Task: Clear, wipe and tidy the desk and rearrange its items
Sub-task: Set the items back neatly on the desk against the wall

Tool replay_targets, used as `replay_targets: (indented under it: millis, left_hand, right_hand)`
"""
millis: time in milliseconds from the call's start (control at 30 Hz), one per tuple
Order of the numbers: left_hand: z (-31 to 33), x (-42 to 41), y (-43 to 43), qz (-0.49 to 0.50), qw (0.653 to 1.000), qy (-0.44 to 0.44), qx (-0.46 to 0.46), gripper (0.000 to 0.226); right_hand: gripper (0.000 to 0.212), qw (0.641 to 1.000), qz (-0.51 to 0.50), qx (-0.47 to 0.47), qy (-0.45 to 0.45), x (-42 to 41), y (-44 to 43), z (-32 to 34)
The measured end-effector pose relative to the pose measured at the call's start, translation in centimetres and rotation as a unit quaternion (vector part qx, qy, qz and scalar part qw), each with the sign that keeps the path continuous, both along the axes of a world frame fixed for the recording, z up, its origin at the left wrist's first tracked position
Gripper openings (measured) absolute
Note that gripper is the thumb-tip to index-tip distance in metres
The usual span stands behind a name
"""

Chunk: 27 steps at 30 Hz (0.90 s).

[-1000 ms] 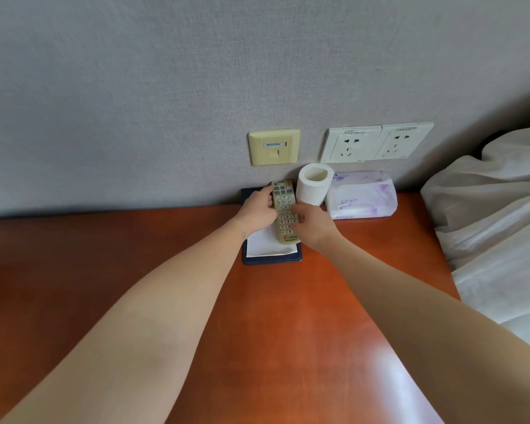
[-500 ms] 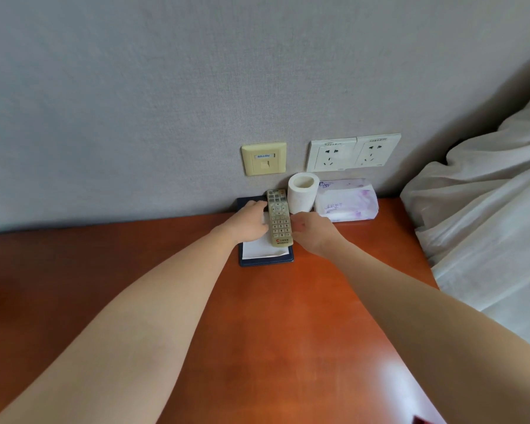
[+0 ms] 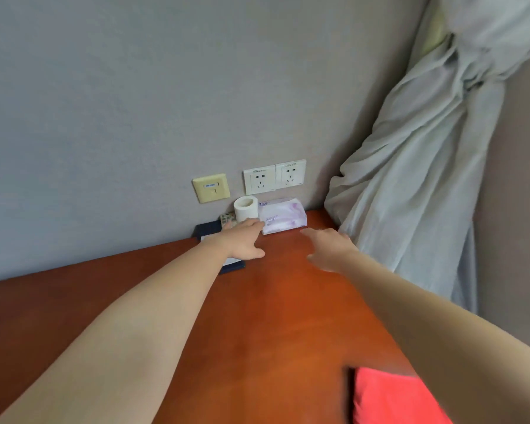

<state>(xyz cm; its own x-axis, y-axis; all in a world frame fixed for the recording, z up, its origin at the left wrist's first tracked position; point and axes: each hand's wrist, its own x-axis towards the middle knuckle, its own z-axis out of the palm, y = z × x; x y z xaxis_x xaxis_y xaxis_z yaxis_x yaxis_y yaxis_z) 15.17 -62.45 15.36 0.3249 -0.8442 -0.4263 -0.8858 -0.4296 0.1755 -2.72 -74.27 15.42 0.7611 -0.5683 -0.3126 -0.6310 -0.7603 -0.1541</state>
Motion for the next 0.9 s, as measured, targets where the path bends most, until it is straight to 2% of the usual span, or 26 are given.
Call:
replay_targets:
  millis: [400,533,700,900]
  left_hand:
    - [4.8,-24.9,-9.8,-0.205,0.977,-0.004,-0.061,0.083]
    - [5.7,-34.6,-11.7,-0.283,0.956,0.01,-0.075,0.082]
    - [6.5,-46.0,-12.9,-0.369,0.925,0.022,-0.088,0.08]
    - [7.3,-58.6,-13.0,-0.467,0.877,0.056,-0.103,0.073]
  right_hand:
    - [0.068,0.982,-0.18,-0.048,-0.018,-27.7,-2.4,5.2]
    - [0.061,0.969,-0.236,-0.072,-0.011,-37.5,-2.0,6.1]
    - [0.068,0.948,-0.307,-0.087,-0.011,-48.7,-0.4,6.8]
    - [0.065,0.902,-0.416,-0.112,-0.018,-61.4,3.6,6.9]
